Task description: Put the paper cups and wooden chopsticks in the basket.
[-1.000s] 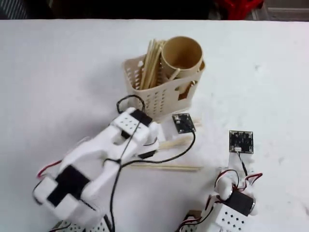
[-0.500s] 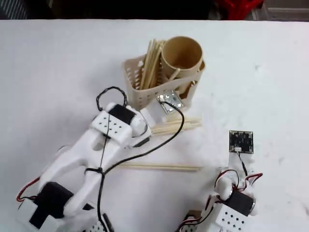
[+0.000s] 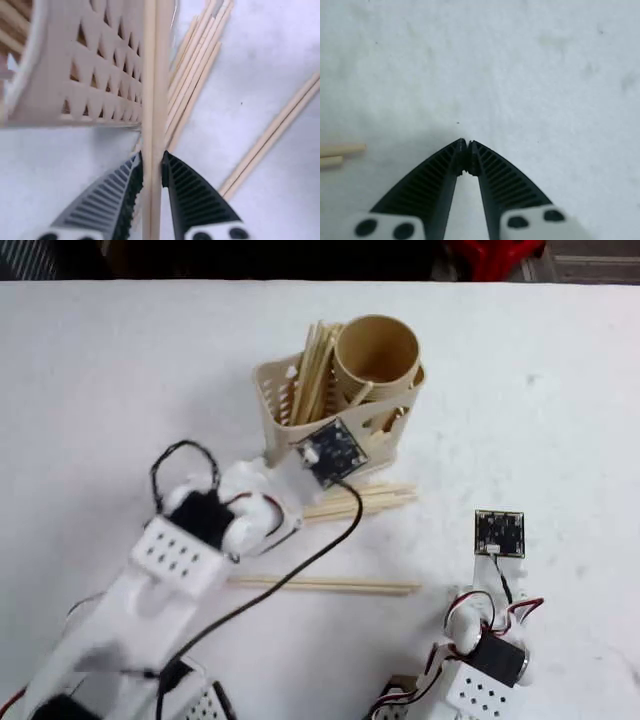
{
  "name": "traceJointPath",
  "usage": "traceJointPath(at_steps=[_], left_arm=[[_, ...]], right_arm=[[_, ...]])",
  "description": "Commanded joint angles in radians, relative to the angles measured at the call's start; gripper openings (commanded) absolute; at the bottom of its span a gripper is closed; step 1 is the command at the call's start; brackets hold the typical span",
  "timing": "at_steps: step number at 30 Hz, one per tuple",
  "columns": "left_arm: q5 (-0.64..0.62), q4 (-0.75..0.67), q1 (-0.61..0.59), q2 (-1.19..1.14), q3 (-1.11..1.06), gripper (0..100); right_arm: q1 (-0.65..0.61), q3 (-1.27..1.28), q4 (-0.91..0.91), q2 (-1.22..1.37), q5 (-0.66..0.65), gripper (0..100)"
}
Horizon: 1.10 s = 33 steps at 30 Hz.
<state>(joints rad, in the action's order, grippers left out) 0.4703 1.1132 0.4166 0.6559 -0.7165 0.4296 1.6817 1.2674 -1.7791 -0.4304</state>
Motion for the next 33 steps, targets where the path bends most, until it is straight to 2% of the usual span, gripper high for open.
traceJointPath(at_steps=[1,5,8,13,21,26,33], left_arm=[[-0.028,0.048,-0.001,0.165,0.063,2],[-0.110,0.084,-0.001,0.251,0.229,2],[-0.157,0.011,-0.001,0.246,0.341,2],[-0.313,-0.290,-0.002,0.209,0.371,2],[-0.328,-0.701,-0.007,0.031,0.299,2],[-0.328,-0.743,-0.010,-0.074,0.299,2],[-0.328,-0.738,-0.012,-0.087,0.298,5]], right_arm=[[0.005,0.009,0.002,-0.018,0.006,1.8],[0.005,0.009,0.002,-0.018,0.006,1.8],[0.005,0.009,0.002,-0.018,0.006,1.8],[0.005,0.009,0.002,-0.018,0.006,1.8],[0.005,0.009,0.002,-0.018,0.006,1.8],[0.005,0.009,0.002,-0.018,0.006,1.8],[0.005,0.009,0.002,-0.018,0.006,1.8]])
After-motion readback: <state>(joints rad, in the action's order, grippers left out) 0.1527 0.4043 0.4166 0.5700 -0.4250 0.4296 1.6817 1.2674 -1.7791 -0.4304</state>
